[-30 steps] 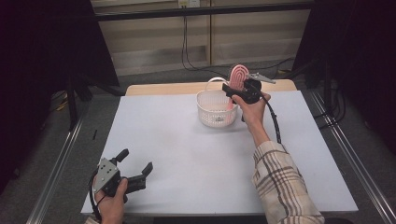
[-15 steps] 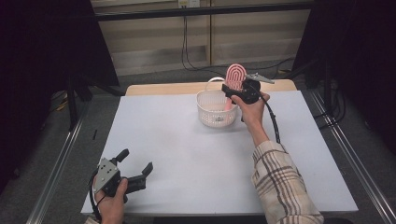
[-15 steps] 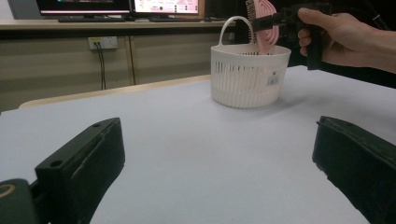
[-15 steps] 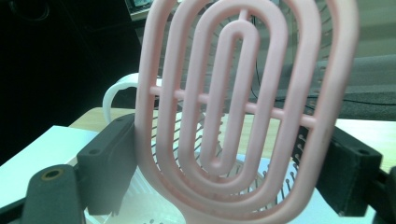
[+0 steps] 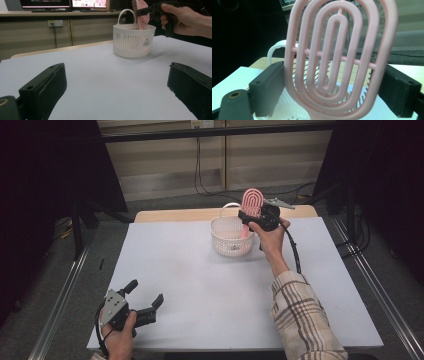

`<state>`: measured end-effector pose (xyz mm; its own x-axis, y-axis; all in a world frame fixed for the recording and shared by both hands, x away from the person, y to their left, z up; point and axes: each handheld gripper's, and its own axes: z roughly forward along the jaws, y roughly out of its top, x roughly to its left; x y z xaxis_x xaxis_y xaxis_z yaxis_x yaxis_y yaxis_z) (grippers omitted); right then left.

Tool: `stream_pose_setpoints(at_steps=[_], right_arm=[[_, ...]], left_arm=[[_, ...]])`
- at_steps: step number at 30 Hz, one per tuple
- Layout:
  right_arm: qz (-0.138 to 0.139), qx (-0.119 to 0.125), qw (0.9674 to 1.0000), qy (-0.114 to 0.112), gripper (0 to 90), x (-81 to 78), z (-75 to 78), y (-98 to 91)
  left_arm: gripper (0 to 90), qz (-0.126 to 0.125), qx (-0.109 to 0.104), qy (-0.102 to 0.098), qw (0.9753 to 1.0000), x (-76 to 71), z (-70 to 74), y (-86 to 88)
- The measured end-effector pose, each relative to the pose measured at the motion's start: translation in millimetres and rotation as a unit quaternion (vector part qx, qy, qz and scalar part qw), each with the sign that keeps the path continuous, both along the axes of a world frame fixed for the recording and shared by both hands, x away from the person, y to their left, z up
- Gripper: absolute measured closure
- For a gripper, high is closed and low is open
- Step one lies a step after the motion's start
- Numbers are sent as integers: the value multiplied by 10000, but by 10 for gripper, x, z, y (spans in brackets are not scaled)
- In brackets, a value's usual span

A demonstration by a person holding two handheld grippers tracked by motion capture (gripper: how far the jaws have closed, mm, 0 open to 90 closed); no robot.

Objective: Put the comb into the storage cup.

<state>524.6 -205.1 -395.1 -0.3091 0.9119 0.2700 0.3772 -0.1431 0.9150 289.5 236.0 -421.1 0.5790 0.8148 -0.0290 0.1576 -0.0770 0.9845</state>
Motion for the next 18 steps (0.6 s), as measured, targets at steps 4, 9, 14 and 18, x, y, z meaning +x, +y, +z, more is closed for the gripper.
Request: stream_pose_setpoints(at_steps=[4, 9, 14, 18], right_arm=[[24, 25, 10000, -28, 103, -13, 25, -15], [-9, -64, 9999, -100, 33, -25, 52, -23], [-42, -164, 9998, -114, 14, -43, 75, -25], [-81, -219, 9996, -145, 14, -63, 107, -50]], left_arm=[[25, -6, 30, 9, 10000, 2, -1, 1], [24, 7, -12, 5, 10000, 1, -1, 0], [25, 8, -9, -3, 10000, 1, 2, 3], [25, 55, -40, -15, 10000, 5, 1, 14]])
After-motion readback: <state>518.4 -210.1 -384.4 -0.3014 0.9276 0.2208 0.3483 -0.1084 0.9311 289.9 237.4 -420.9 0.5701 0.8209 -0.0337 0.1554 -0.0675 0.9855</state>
